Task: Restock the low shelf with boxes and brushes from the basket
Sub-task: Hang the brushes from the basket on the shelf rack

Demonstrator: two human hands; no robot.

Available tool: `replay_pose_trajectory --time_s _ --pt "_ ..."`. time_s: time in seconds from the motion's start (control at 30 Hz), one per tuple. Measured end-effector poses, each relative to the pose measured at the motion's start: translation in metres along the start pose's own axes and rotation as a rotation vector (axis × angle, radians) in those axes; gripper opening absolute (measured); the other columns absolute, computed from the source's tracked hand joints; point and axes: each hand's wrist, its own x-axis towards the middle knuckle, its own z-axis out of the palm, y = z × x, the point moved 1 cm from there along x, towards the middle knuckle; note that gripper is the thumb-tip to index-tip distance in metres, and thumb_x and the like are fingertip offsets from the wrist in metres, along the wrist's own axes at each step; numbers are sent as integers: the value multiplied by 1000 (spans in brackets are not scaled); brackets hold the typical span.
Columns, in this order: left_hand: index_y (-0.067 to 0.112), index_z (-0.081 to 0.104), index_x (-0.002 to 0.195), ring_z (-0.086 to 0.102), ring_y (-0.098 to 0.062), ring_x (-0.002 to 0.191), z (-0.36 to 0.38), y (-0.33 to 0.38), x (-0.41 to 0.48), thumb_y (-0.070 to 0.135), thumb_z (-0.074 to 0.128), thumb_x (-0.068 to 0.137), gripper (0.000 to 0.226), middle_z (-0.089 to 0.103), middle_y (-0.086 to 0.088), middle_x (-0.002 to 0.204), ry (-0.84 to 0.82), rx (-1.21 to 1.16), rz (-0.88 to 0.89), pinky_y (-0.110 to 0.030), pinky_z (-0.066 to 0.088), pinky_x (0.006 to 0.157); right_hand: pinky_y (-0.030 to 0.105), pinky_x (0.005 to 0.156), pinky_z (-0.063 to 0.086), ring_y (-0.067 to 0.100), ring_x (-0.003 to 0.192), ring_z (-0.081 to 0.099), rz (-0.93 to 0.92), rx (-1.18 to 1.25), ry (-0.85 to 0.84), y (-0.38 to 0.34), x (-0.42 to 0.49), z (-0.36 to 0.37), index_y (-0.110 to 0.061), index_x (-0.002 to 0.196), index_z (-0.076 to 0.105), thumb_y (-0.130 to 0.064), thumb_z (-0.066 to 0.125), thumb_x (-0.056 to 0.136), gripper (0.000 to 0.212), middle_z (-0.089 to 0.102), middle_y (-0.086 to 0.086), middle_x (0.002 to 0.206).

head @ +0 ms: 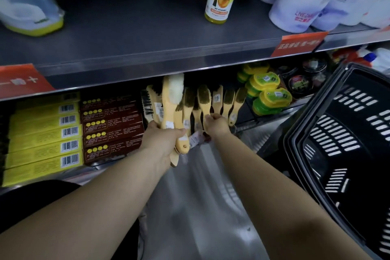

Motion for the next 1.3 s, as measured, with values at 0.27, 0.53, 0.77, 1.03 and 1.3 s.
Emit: replay_pose_trajectory --time_s 0.27,0.53,0.77,1.03,1.3 --pt "18 51 104 65 -26 79 3 3 2 -3 70 77 39 66 -10 99 -11 -22 2 -40 56 61 23 74 38 31 106 54 -94 -224 -71 10 20 20 -5 137 40 -14 42 99 39 56 19 118" --pt "25 49 86 63 -23 81 9 4 4 -5 71 76 38 65 -8 98 0 -30 11 -41 54 69 16 61 42 25 98 56 -85 58 77 5 8 11 -6 129 46 -13 42 98 32 56 13 111" --pt "15 54 110 66 -35 72 19 5 -1 -1 71 77 41 67 -19 97 -87 45 -24 -31 49 43 26 55 50 14 64 64 -41 458 -459 -9 -77 -5 -10 101 68 -33 53 93 29 70 5 79" --pt "15 53 106 61 -21 68 28 13 4 -2 72 76 39 65 -7 85 -56 3 14 -39 52 71 30 62 53 16 60 65 62 763 -135 -7 -52 -23 -6 89 58 -14 45 98 18 67 5 64" --pt "16 54 94 60 -18 66 25 14 9 -6 70 76 33 64 -7 86 -47 -41 -2 -33 52 64 37 85 46 37 112 56 -8 220 93 -3 24 -13 -6 128 48 -9 44 95 33 57 20 122"
